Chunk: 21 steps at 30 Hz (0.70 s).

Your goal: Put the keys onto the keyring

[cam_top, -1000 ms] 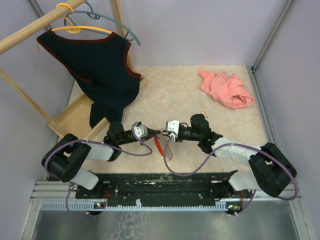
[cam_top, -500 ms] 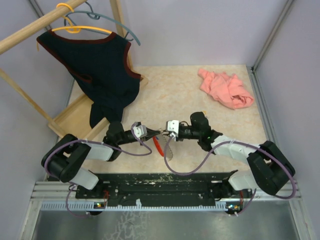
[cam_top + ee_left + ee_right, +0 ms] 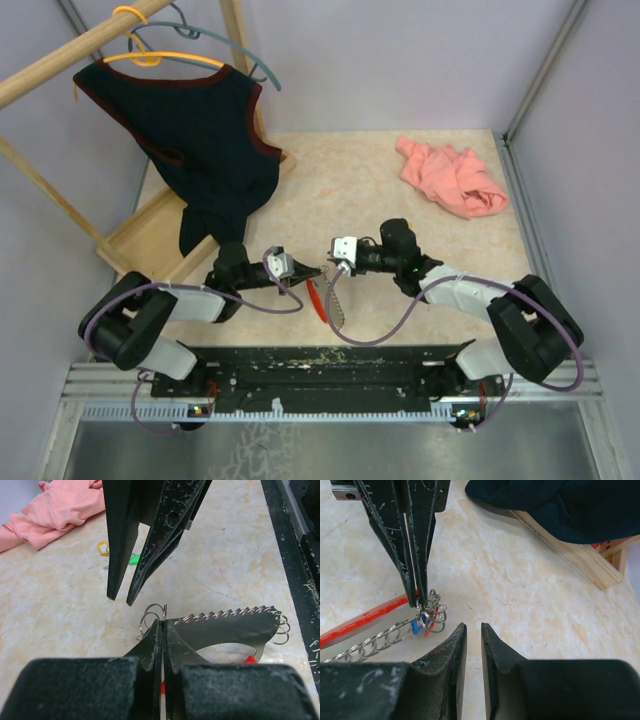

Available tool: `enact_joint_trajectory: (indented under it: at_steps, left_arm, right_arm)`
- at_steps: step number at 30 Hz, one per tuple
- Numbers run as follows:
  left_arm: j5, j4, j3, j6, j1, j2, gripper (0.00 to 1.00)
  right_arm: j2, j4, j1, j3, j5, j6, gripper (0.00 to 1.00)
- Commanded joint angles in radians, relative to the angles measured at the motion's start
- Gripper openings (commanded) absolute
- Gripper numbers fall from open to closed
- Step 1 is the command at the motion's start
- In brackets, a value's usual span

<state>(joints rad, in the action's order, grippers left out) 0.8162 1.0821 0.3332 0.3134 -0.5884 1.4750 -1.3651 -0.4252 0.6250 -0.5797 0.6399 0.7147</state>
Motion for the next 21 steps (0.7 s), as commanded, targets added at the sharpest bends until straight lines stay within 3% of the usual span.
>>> enact_joint_trajectory:
  at_steps: [1, 5, 11, 16, 21]
  left_arm:
    - [0.049, -0.036, 0.038, 0.019, -0.001, -0.023, 0.00]
    - [0.039, -0.036, 0.038, 0.019, -0.001, -0.023, 0.00]
    - [0.032, -0.067, 0.037, 0.040, 0.004, -0.042, 0.00]
    - [0.057, -0.088, 0.052, 0.045, 0.004, -0.043, 0.00]
    - [0.071, -0.096, 0.056, 0.046, 0.004, -0.050, 0.00]
  right_arm:
    - [-0.013, -0.056, -0.013, -0.032, 0.044, 0.004, 0.19]
    - [-0.022, -0.048, -0.013, -0.053, 0.090, -0.039, 0.19]
    - [0.092, 0.010, -0.014, 0.048, 0.002, 0.023, 0.28]
    - [0.128, 0.037, -0.014, 0.053, 0.066, 0.062, 0.38]
    - [0.072, 0.042, -0.013, 0.009, 0.139, 0.091, 0.41]
